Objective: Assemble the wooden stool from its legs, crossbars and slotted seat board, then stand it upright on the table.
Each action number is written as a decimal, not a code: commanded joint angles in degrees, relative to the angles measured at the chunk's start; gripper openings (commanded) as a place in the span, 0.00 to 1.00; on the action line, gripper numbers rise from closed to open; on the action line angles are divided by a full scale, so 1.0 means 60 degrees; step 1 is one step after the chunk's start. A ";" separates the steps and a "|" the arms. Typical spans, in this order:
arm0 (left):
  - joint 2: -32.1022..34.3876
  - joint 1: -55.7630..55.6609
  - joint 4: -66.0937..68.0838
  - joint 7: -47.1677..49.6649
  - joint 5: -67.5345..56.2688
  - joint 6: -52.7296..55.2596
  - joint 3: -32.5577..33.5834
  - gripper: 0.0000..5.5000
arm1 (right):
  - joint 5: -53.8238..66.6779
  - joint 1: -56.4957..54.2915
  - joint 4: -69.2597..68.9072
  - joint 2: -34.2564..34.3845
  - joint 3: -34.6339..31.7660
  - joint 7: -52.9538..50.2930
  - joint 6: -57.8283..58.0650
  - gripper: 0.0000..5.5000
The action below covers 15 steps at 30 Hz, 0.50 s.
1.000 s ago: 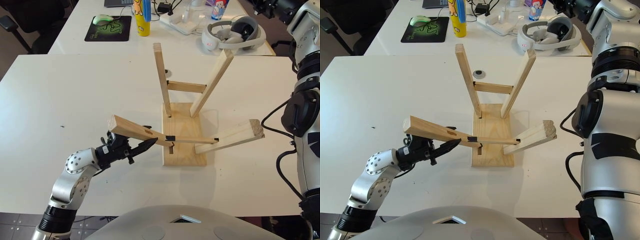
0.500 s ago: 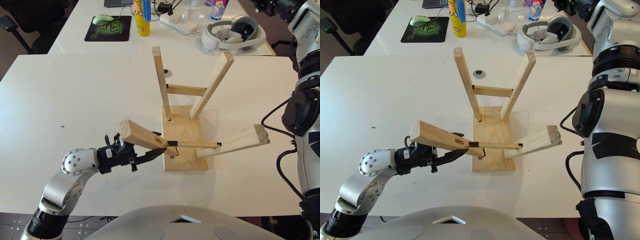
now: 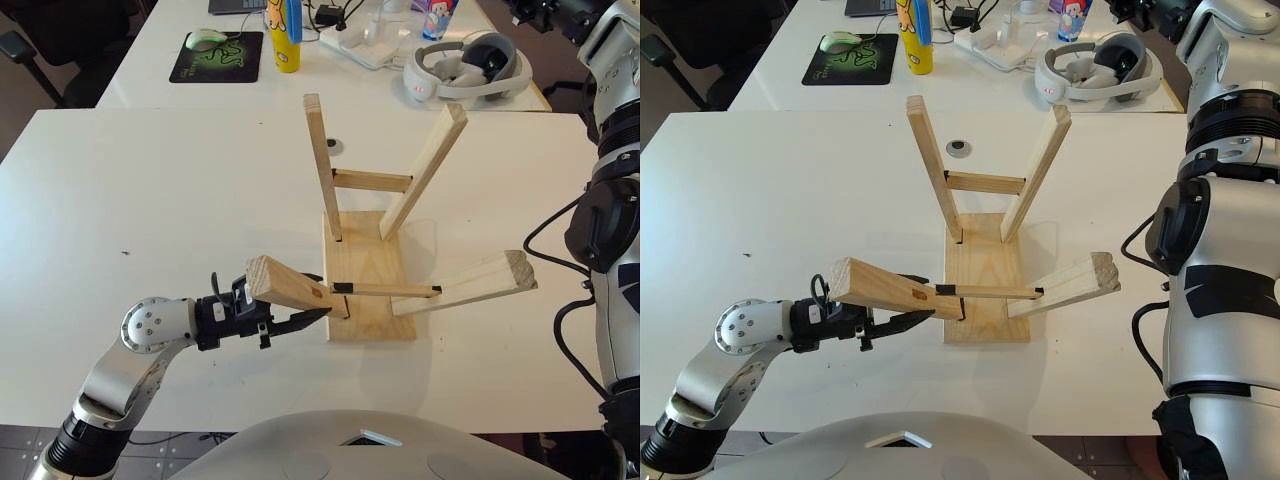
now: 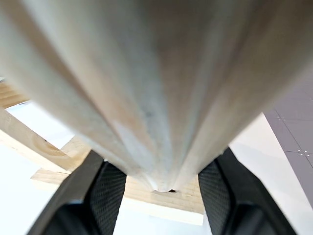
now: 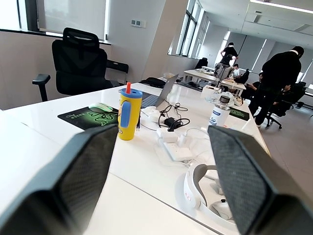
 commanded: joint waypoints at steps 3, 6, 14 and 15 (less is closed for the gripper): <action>0.0312 -0.1127 0.0187 -0.0264 -0.0170 0.0750 0.0195 0.37 | 0.0041 -0.0136 -0.0066 0.0006 -0.0069 0.0095 0.0154 0.62; 0.0694 -0.1105 0.0320 -0.0682 -0.0226 0.1019 0.0179 0.37 | 0.0066 -0.0104 -0.0092 -0.0026 -0.0096 0.0131 0.0173 0.62; 0.0908 -0.1166 0.0613 -0.1062 -0.0330 0.1105 0.0101 0.37 | 0.0110 -0.0035 -0.0193 -0.0015 -0.0131 0.0154 0.0233 0.62; 0.0846 -0.1224 0.0663 -0.1037 -0.0314 0.1077 0.0057 0.37 | 0.0118 -0.0028 -0.0211 -0.0013 -0.0137 0.0158 0.0243 0.62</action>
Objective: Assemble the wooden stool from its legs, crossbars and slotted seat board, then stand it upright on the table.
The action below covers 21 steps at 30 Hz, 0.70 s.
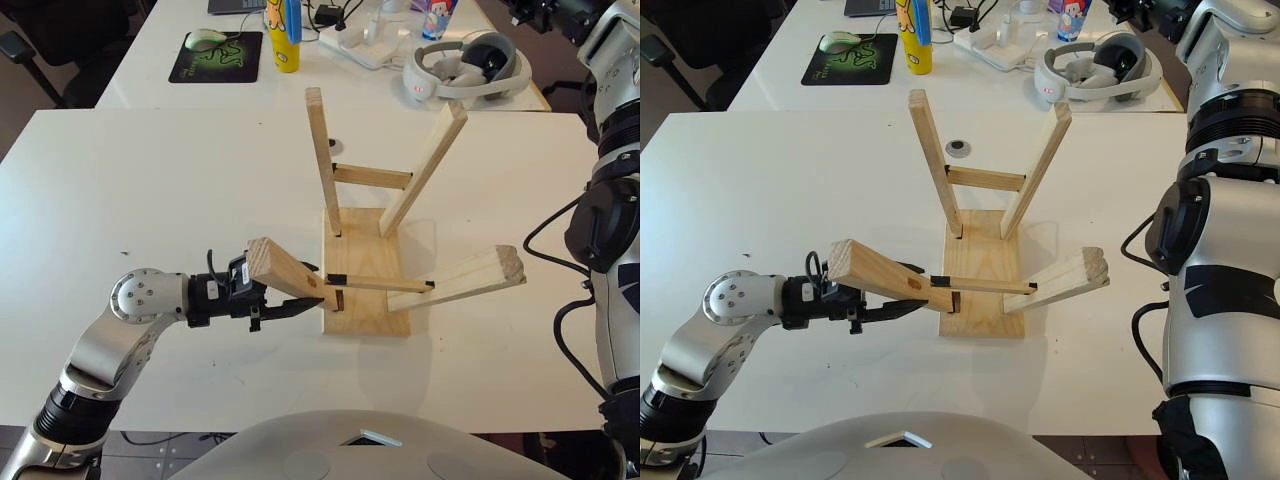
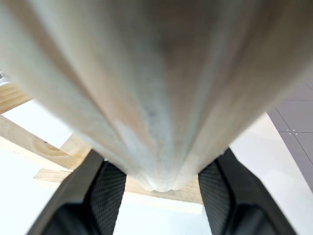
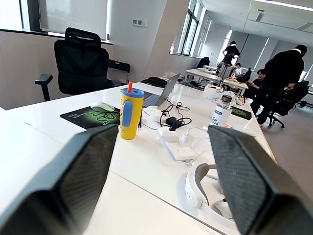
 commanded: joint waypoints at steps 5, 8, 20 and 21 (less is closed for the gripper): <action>-0.0163 -0.0363 0.0457 0.0015 0.0279 0.0151 -0.0351 0.37 | 0.0128 0.0019 -0.0207 0.0013 -0.0133 0.0108 0.0150 0.62; -0.0346 -0.0425 0.0586 0.0069 0.0309 0.0037 -0.0450 0.37 | 0.0137 0.0017 -0.0232 0.0040 -0.0129 0.0138 0.0176 0.62; -0.0149 -0.0364 0.1311 -0.0338 0.1054 -0.0577 -0.0998 0.37 | 0.0282 0.0082 -0.0533 0.0111 -0.0083 0.0894 0.0223 0.62; -0.0076 -0.0472 0.1356 -0.0422 0.1099 -0.0576 -0.1021 0.37 | 0.0395 0.0132 -0.0653 0.0114 -0.0121 0.1163 0.0251 0.62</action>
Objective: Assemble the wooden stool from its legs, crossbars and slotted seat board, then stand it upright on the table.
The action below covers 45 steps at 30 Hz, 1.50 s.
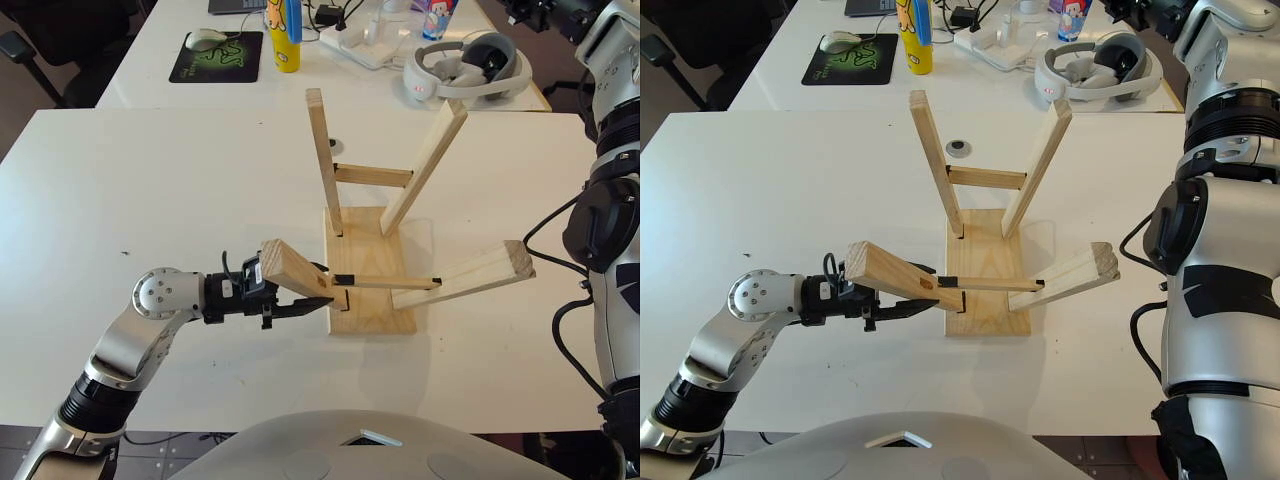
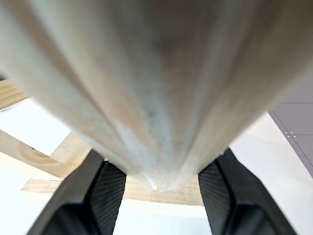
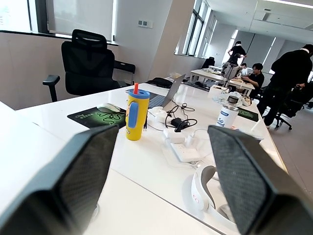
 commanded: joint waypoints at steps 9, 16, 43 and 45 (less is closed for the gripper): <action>0.0776 -0.1000 0.0116 -0.0608 0.0432 0.1270 -0.0602 0.37 | 0.1050 0.1125 -0.1826 -0.0083 -0.0415 0.1775 0.0570 0.62; 0.0929 -0.0801 0.0305 -0.0802 0.0174 0.1468 -0.0545 0.37 | 0.2924 0.2758 -0.4785 -0.0343 -0.0999 0.3516 0.2393 0.62; 0.1678 -0.1918 0.1234 -0.1611 0.0906 0.1369 -0.1645 0.37 | 0.5303 0.5890 -0.8868 -0.0224 -0.1841 0.1794 0.4736 0.62; 0.1629 -0.1877 0.1321 -0.1607 0.0862 0.1219 -0.1602 0.37 | 0.5367 0.5946 -0.8972 -0.0233 -0.1868 0.1754 0.4750 0.62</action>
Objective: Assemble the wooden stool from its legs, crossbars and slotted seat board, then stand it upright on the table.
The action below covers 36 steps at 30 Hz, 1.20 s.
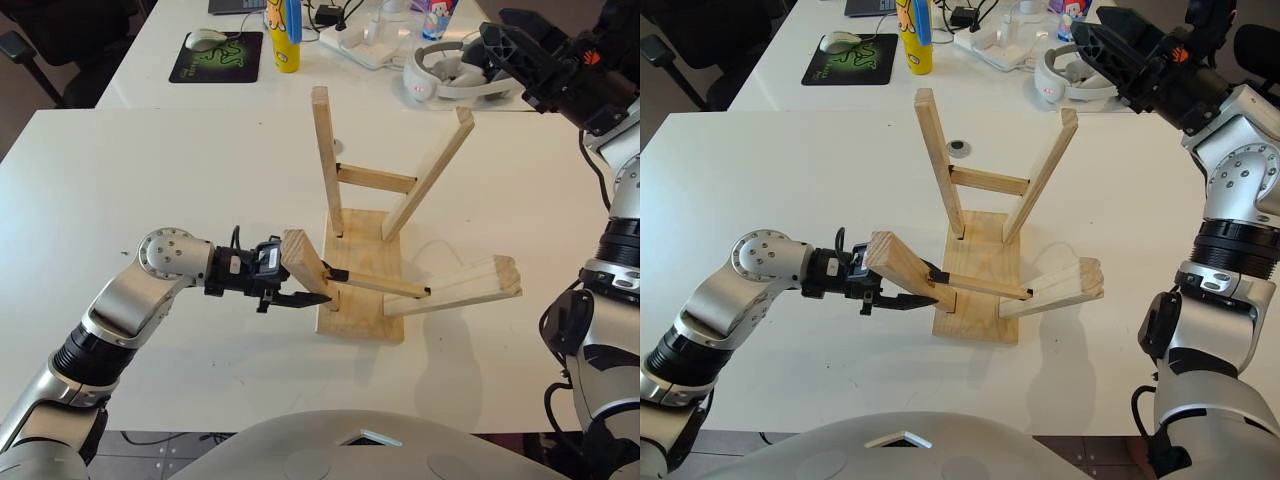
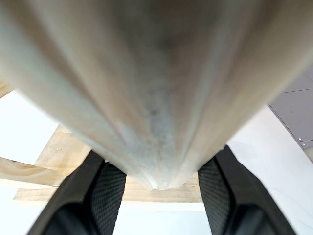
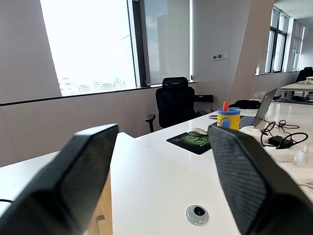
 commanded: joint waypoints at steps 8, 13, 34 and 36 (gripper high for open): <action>0.0500 0.1033 0.0857 -0.0325 0.0596 -0.0203 -0.0084 0.37 | 0.1070 -0.0956 -0.1263 -0.0229 0.0276 0.0545 0.0586 0.62; 0.0420 0.1606 0.0744 -0.0069 0.0729 -0.0532 -0.0010 0.37 | 0.2445 -0.2791 -0.2135 -0.0447 0.1589 0.2687 0.2196 0.62; -0.0161 0.0577 0.1305 0.0183 0.1186 -0.0740 -0.0680 0.37 | 0.0483 -0.2332 -0.3081 -0.2058 0.9598 0.5999 -0.0159 0.21; -0.0145 0.0412 0.1288 0.0099 0.1238 -0.0708 -0.0781 0.37 | 0.0176 -0.2248 -0.3129 -0.2093 0.9950 0.5999 -0.0372 0.14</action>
